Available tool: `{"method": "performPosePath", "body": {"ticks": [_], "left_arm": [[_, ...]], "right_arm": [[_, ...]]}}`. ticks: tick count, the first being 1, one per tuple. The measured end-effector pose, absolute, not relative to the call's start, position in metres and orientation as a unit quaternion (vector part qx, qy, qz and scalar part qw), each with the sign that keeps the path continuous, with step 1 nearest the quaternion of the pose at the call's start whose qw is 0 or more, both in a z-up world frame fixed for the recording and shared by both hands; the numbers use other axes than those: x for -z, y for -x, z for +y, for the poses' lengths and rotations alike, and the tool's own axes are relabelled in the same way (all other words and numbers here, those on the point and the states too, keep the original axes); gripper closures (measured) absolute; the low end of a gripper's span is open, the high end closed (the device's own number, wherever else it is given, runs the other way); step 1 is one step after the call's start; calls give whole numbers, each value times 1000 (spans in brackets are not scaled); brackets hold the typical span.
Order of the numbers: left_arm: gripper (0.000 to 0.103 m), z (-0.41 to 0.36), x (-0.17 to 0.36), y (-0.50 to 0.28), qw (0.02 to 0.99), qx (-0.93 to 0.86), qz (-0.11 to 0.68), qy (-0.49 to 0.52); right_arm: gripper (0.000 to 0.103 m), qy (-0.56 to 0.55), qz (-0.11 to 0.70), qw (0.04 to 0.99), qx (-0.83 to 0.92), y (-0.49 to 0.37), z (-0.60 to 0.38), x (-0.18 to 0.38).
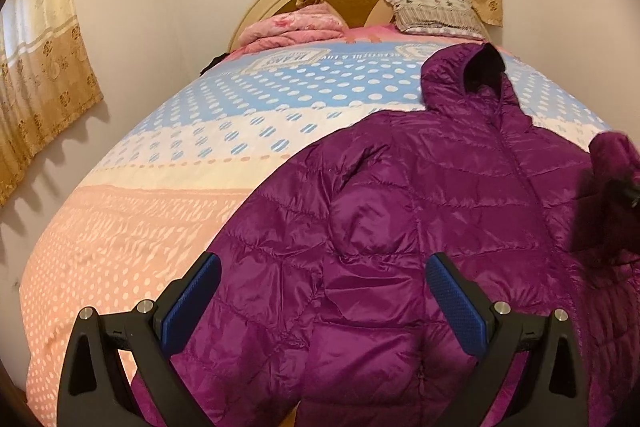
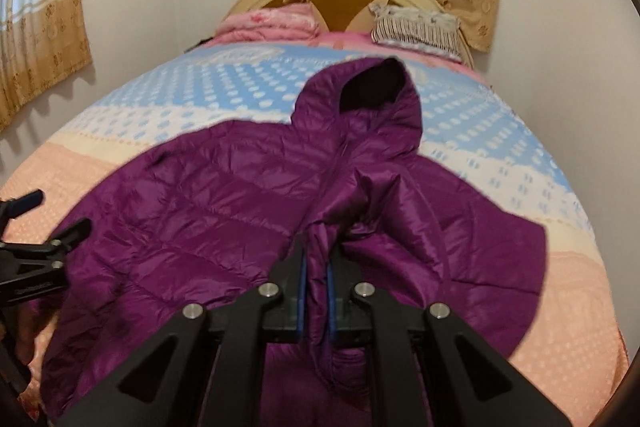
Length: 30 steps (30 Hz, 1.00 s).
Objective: Fold large clothes
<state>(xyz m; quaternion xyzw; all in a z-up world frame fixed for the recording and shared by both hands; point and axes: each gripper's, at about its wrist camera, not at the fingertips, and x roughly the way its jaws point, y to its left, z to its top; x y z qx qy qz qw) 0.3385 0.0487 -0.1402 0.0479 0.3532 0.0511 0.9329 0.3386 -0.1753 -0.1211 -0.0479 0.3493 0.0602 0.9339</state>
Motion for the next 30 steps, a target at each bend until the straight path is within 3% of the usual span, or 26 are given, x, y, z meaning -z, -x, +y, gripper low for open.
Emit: {"method": "performPosePath", "body": {"ticks": [1,2,3,5,14,17,24,30], "left_arm": [[1,47,142,-342,931,-53,357,-46],[1,46,144,-343,931,-52,360,-44],[1,45,144,-345,929,-52,363,-40],[1,43,144,-348,928,-53,368,-33],[1,2,122,-350,931,-14,365,-22],[1,-25,116,-350,930,17,366,-22],[1,-103,97,-347,927,97,360,-27],[1,-152,123,-362,918,99,376,-80]], "right_arm": [[86,45,350,934,-64,-342,-173,126],[75,40,348,934,-70,-341,-173,127],[50,34,346,935,-74,-335,-179,125],[27,24,331,940,-81,-325,-179,122],[23,-10,297,953,-56,-267,-228,115],[16,-20,299,954,-2,-258,-259,123],[16,-68,315,946,36,-242,-314,144],[15,-78,312,947,22,-237,-320,159]]}}
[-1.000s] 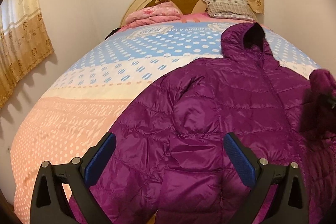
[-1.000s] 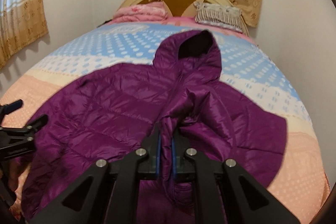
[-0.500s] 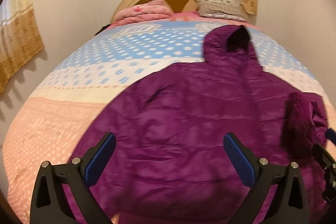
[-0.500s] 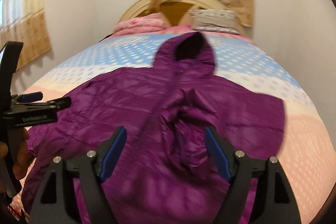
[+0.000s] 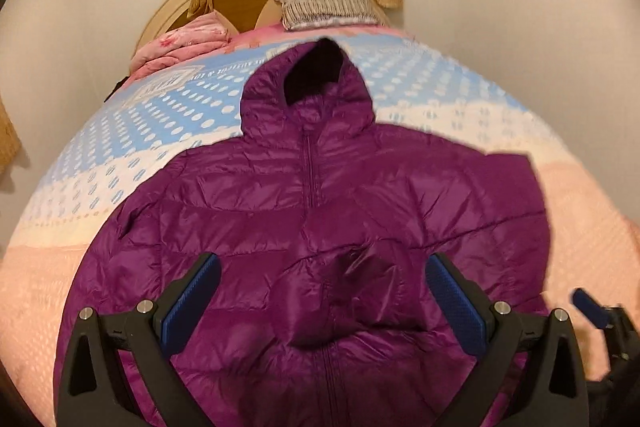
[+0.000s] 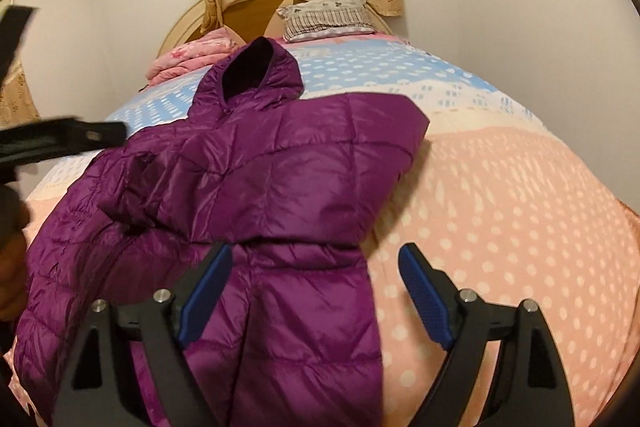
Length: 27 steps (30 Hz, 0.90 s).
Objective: Fold large clothes
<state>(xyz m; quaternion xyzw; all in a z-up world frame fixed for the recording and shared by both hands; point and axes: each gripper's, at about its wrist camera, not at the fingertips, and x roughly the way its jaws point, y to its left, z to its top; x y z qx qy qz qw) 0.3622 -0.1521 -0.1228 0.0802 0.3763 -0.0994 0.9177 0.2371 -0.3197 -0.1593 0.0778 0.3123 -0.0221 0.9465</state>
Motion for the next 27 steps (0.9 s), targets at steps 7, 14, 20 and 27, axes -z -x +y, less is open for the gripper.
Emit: {"method": "performPosePath", "body": {"ticks": [7,14,20,27], "left_arm": [[3,-138,166,-400,896,78,435,-43],[96,-153,152,-388,898,180,399,-34],[97,-121,114,-371,926,173,332,-47],[97,-60,107,-369,946,119,297,-49]], "right_arm": [[12,-91,330,940,19,-238,-324,175],[12,-87,359,929,18,-245,-323,186],[12,-88,356,930,23,-242,-324,187],[11,-91,357,929,24,-241,-324,188]]}}
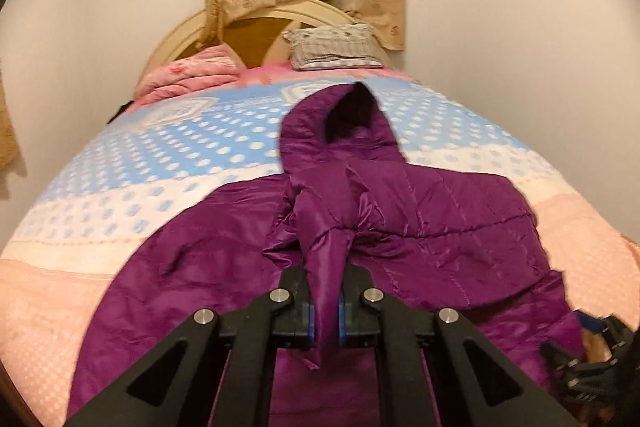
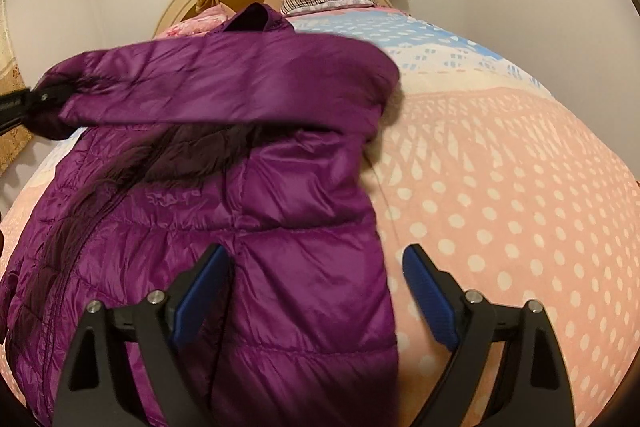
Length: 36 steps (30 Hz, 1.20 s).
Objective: Fold large clothes
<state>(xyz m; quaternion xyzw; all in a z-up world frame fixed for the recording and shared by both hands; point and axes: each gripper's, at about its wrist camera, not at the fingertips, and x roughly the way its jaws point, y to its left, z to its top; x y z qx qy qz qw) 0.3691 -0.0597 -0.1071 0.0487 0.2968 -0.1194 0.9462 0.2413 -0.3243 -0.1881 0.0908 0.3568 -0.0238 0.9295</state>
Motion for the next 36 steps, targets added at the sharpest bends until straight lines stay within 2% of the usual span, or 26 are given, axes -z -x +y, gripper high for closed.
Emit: {"method": "performPosePath", "body": {"ticks": [4,7,11,13,14,15,16,17,18,22,24,26,36], "left_arm": [[97,-51,142,-382,940,84,322,-75],[95,-49,163,-387,928,88,356,-57],[91,-58,163,-388,930,69,354,-74],[85,-58,155,-385,936,60,337,-84],[74,-57,152,-385,939,59,329,-84],[53,-55,149,-383,943,55,318,-84],[38,-52,146,-381,947,49,305,-83],[18,-48,144,-378,951,43,296,-78],[12,-46,144,-377,954,39,289,-72],[12,-48,149,-382,950,37,301,-68],[12,-52,157,-392,943,1,319,-90],[12,-48,165,-400,939,-3,334,-79],[12,-45,201,-413,927,-3,372,-53]], "right_arm": [[11,-88,360,928,26,-241,-325,189],[11,-85,362,928,28,-243,-323,189],[11,-87,360,929,16,-241,-321,185],[15,-90,360,929,7,-237,-325,171],[20,-92,344,934,8,-234,-327,158],[20,-89,331,939,10,-234,-328,146],[20,-84,327,941,13,-237,-327,136],[20,-78,326,942,10,-245,-327,126],[21,-73,325,943,5,-255,-325,120],[22,-58,328,943,11,-300,-317,115],[28,-65,346,936,2,-326,-314,125],[31,-62,353,933,-2,-344,-309,136],[30,-59,372,926,5,-357,-301,179]]}}
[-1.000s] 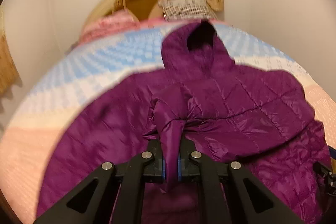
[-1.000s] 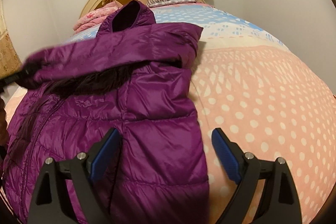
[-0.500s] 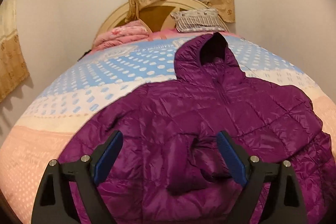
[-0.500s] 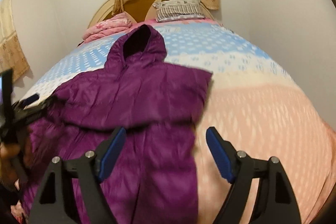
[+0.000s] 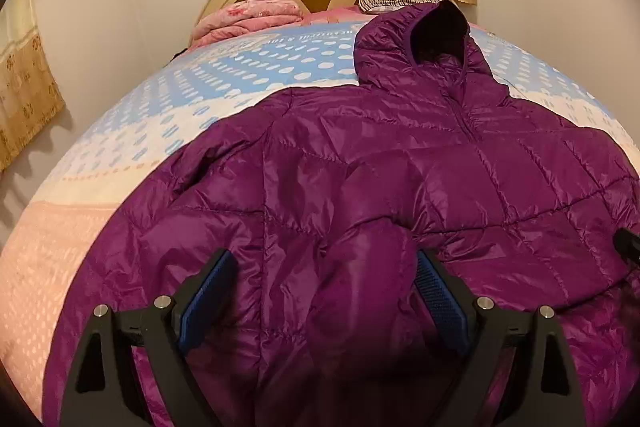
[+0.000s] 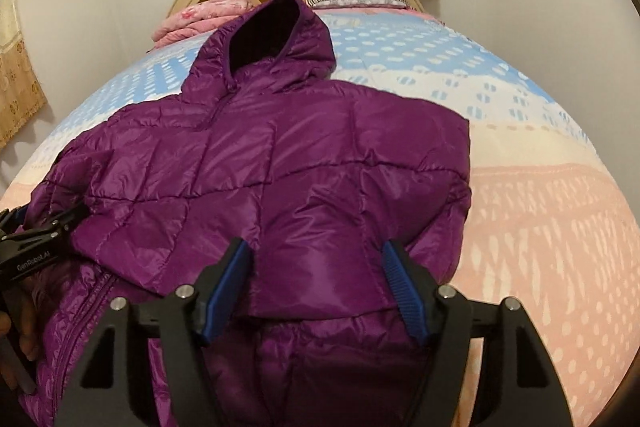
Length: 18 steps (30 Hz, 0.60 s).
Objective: Fold large clothes
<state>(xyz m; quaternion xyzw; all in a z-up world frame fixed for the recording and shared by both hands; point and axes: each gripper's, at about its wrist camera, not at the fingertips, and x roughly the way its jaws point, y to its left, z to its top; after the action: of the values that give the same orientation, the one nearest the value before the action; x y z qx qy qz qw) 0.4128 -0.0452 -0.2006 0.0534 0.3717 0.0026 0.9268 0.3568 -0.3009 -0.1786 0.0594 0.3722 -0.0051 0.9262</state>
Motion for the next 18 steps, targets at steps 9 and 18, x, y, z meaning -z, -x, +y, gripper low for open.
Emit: {"method": "performPosePath", "body": {"ticks": [9,18], "left_arm": [[12,-42,206,-414,923,2,384,-32],[10,-38,212,-421,913,9,407,-18]], "right_arm": [[26,-49,393,918,13,-363,-296,188],[23,-21,405,914,30,-368,-290,191]]}}
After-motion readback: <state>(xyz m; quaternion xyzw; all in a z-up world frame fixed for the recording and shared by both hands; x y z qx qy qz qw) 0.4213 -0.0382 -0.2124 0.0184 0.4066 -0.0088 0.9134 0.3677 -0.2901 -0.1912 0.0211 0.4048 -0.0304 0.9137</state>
